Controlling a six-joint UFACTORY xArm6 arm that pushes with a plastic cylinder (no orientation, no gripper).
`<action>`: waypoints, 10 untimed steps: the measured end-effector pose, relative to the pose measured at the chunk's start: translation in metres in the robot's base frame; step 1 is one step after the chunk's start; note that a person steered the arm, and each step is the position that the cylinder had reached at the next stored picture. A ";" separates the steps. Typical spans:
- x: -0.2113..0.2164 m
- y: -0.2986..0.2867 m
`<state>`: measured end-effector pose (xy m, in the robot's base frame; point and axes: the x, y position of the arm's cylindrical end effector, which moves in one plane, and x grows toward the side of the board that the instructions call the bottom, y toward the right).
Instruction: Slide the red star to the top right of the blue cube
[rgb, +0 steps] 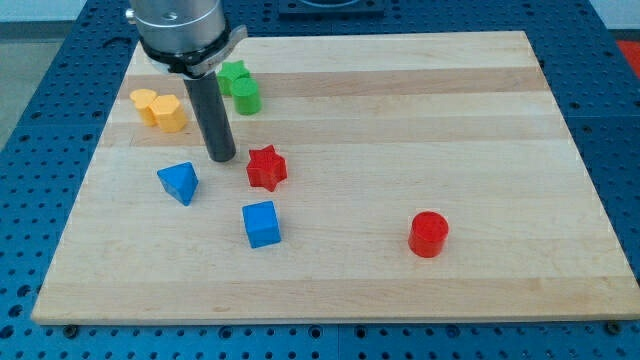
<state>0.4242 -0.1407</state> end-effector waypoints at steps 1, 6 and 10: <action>0.001 0.031; 0.029 -0.001; 0.024 0.001</action>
<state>0.4484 -0.1396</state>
